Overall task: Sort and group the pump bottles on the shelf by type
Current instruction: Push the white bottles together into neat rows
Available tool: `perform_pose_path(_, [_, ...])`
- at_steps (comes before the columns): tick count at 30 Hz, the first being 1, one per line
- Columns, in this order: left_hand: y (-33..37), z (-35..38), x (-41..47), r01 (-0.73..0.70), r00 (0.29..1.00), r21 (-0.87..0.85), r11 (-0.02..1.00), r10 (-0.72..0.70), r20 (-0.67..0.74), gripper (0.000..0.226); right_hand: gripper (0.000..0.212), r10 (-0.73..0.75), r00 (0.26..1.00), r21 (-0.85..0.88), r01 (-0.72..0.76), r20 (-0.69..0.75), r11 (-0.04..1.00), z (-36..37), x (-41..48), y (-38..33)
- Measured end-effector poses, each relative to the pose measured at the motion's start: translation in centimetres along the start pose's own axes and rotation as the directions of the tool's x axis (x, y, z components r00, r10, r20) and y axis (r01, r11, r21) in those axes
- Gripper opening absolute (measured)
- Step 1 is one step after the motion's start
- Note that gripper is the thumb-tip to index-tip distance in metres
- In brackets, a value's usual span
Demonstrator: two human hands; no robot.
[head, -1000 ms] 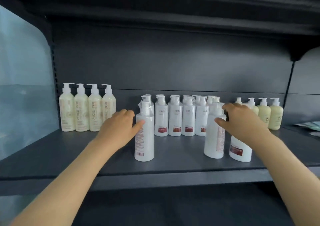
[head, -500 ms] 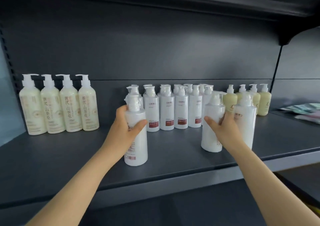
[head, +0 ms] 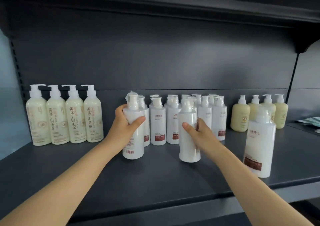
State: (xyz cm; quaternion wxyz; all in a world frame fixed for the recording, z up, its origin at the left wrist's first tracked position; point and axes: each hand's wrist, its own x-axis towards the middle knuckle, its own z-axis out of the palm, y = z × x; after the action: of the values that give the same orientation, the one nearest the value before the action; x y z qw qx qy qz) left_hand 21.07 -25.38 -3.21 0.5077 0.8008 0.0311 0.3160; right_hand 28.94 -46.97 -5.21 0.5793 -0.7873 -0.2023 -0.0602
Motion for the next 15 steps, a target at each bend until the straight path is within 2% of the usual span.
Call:
perform_pose_path(4, [-0.9, 0.2, 2.4, 0.022, 1.0, 0.002, 1.0, -0.022, 0.014, 0.054, 0.027, -0.059, 0.996, 0.001, 0.059, 0.072, 0.998, 3.2, 2.6, -0.9])
perform_pose_path(7, [-1.7, 0.8, 3.4, 0.001, 1.0, -0.018, 1.0, -0.002, -0.019, 0.03, 0.026, -0.091, 0.993, 0.023, 0.09, 0.072, 0.996, 5.1, 4.1, -0.9])
perform_pose_path(9, [-2.5, 1.3, 3.7, 0.008, 0.999, -0.009, 1.0, -0.008, -0.037, 0.026, 0.017, -0.139, 0.988, 0.04, 0.137, 0.073, 0.99, 6.0, 4.5, -0.7])
perform_pose_path(10, [-3.0, 1.5, 3.7, 0.018, 0.999, 0.006, 1.0, -0.018, -0.033, 0.034, 0.01, -0.165, 0.983, 0.047, 0.162, 0.08, 0.986, 6.4, 4.5, -0.6])
perform_pose_path(12, [-4.0, 2.0, 3.6, 0.034, 0.999, 0.023, 0.999, -0.033, -0.031, 0.063, 0.012, -0.196, 0.978, 0.056, 0.192, 0.075, 0.98, 7.1, 4.5, 0.1])
perform_pose_path(15, [-4.9, 2.3, 3.7, 0.05, 0.998, 0.051, 0.997, -0.049, -0.032, 0.074, 0.023, -0.182, 0.983, 0.093, 0.179, 0.023, 0.979, 7.6, 4.4, 0.8])
